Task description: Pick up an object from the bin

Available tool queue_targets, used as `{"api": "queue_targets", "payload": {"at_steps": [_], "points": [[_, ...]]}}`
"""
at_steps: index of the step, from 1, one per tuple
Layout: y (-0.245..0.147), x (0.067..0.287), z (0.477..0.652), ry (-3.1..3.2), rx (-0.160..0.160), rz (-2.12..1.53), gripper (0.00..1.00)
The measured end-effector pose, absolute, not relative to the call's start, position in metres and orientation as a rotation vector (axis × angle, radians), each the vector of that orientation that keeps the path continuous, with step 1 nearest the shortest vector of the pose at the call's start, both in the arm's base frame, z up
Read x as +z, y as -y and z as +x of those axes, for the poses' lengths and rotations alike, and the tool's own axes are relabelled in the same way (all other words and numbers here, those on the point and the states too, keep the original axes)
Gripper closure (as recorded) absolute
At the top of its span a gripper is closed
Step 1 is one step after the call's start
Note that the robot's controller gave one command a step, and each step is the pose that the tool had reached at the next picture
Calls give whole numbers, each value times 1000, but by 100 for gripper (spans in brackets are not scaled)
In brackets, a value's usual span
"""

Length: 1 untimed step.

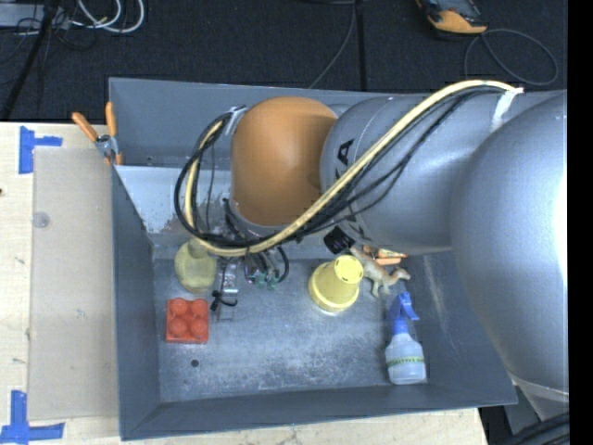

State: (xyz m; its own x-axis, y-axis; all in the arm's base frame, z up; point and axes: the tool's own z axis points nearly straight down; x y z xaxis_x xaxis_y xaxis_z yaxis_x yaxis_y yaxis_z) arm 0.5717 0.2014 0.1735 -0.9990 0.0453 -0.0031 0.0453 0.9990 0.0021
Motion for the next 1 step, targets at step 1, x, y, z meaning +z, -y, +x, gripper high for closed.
{"api": "queue_targets", "payload": {"at_steps": [1], "points": [[-204, 129, 561, -3128, 2, -231, 0]]}}
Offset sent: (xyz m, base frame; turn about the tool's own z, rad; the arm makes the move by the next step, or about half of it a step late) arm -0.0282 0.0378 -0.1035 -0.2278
